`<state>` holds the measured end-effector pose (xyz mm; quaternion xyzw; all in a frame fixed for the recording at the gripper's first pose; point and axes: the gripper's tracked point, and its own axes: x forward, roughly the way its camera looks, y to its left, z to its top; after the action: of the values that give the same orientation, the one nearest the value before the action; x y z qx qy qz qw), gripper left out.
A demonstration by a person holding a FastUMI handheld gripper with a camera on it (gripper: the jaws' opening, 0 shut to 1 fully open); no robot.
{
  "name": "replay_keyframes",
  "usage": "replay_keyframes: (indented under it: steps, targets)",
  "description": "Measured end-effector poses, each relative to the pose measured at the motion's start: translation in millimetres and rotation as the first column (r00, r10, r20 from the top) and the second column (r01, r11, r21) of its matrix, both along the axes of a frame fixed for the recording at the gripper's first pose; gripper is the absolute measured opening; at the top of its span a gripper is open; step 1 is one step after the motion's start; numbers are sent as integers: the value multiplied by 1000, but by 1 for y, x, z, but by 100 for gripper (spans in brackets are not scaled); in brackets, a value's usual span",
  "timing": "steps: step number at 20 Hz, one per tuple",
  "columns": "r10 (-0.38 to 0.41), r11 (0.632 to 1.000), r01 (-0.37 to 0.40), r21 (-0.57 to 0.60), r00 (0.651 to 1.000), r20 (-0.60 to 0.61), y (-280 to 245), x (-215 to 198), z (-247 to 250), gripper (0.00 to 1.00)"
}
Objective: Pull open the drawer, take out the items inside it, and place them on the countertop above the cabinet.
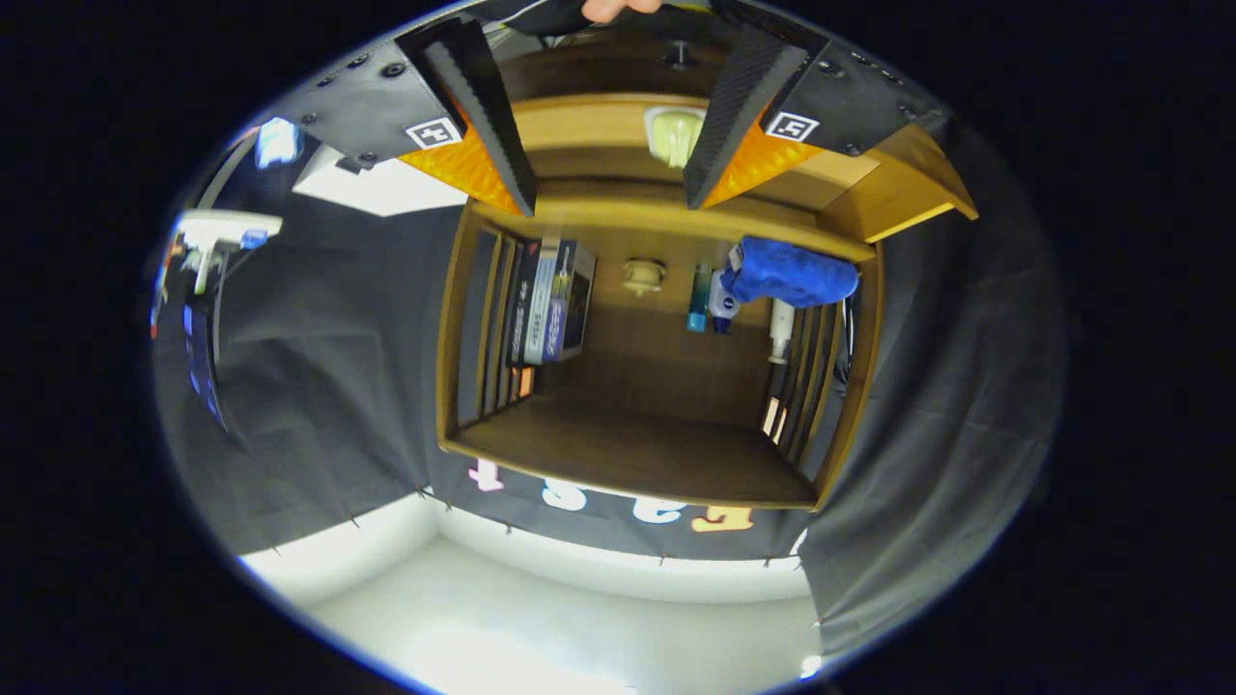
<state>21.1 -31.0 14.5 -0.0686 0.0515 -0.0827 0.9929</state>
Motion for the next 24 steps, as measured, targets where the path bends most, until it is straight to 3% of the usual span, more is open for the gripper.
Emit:
replay_keyframes:
  steps: [3, 8, 12, 18, 22, 24]
  targets:
    - [-30, 1000, 30, 8, 998, -57, -3, 46, 23, 98]
    - [-66, 984, 116, 137, 943, -327, -11, 99, -30, 98]
    - [-33, 975, 148, 168, 838, -545, -3, 108, -95, 98]
    - [32, 977, 145, 158, 631, -775, 20, 109, -178, 99]
    - [61, 978, 125, 166, 590, -805, 28, 119, -198, 99]
    - [26, 984, 133, 119, 550, -835, 18, 117, -204, 98]
